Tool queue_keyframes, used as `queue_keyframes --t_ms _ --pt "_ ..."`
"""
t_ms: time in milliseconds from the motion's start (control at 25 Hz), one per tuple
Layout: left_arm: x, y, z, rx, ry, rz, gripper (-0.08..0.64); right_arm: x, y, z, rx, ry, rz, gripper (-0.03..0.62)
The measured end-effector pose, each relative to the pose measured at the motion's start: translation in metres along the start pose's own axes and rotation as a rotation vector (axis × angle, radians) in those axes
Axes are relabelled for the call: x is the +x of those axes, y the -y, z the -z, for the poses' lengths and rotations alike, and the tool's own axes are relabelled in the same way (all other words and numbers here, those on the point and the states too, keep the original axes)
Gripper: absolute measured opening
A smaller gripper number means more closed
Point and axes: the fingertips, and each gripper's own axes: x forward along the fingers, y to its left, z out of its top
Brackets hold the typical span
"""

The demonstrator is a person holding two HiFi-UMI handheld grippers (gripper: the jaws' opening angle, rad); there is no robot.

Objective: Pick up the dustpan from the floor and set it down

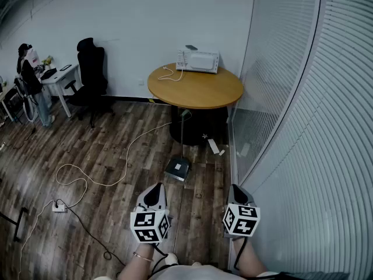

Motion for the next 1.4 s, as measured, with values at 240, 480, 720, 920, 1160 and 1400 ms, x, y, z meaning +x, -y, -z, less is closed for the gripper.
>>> queue_keyframes --t_ms 240,480,720,920,1160,1400 --pt "0.009 -0.007 0.001 0.001 0.003 0.002 0.017 0.012 -0.007 0.003 -0.003 -0.006 -0.007 0.032" --pt "0.017 -0.023 -0.003 -0.002 -0.001 0.005 0.017 0.022 -0.019 -0.005 0.008 0.011 -0.015 0.032" --pt "0.023 -0.047 -0.007 0.005 -0.001 0.014 0.017 0.041 -0.037 -0.005 0.027 -0.016 0.001 0.032" --pt "0.026 -0.070 -0.007 -0.005 -0.002 0.025 0.017 0.050 -0.060 -0.008 0.026 -0.016 0.010 0.032" --pt "0.032 -0.092 0.004 -0.038 -0.024 0.023 0.017 0.064 -0.071 0.002 0.019 -0.057 0.020 0.032" --pt "0.045 -0.107 0.009 -0.050 -0.042 0.020 0.017 0.082 -0.079 0.005 0.018 -0.075 0.016 0.032"
